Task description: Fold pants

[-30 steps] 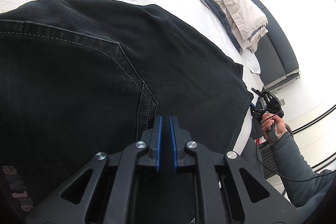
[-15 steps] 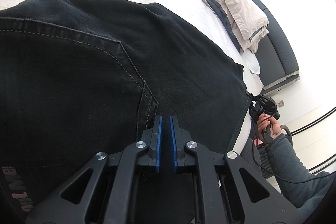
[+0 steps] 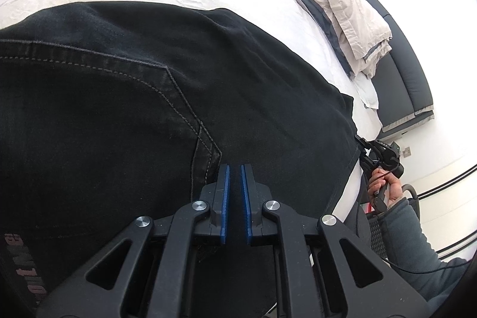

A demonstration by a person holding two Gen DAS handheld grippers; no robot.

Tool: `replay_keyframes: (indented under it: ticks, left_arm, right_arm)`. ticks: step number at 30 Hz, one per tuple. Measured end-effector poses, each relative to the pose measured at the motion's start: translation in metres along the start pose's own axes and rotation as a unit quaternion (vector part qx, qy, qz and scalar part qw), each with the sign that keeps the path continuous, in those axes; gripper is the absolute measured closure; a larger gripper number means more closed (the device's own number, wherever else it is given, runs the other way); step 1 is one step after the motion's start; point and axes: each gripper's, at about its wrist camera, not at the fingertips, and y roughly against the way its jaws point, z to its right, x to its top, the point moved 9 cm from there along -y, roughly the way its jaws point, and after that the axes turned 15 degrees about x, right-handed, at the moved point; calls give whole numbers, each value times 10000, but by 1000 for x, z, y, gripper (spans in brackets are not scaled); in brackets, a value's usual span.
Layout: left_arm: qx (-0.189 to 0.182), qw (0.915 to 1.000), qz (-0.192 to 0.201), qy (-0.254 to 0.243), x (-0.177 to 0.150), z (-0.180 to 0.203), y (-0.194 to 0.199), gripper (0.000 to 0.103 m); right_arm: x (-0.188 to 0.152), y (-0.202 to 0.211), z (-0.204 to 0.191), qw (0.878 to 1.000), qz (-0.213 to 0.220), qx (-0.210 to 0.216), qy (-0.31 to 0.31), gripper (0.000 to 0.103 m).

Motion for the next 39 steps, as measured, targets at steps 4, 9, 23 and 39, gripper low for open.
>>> replay_keyframes:
  ticks: [4,9,23,39]
  left_arm:
    - [-150,9999,9,-33,6,14,-1,94]
    - [-508,9986,24,-148,17,45,-5,94]
    - [-248,9989,-389,-20,25,31,-36,94]
    - [-110,9984,-550,-120,27,33,-47,94]
  right_arm:
    - [0,-1,2,10000,-22,-34,29,92]
    - [-1,-2,4,9999,-54,-86,76,92]
    - [-2,-2,3,9998,-62,-172,90,92]
    - [0,-3,-1,9987,-104,-444,228,92]
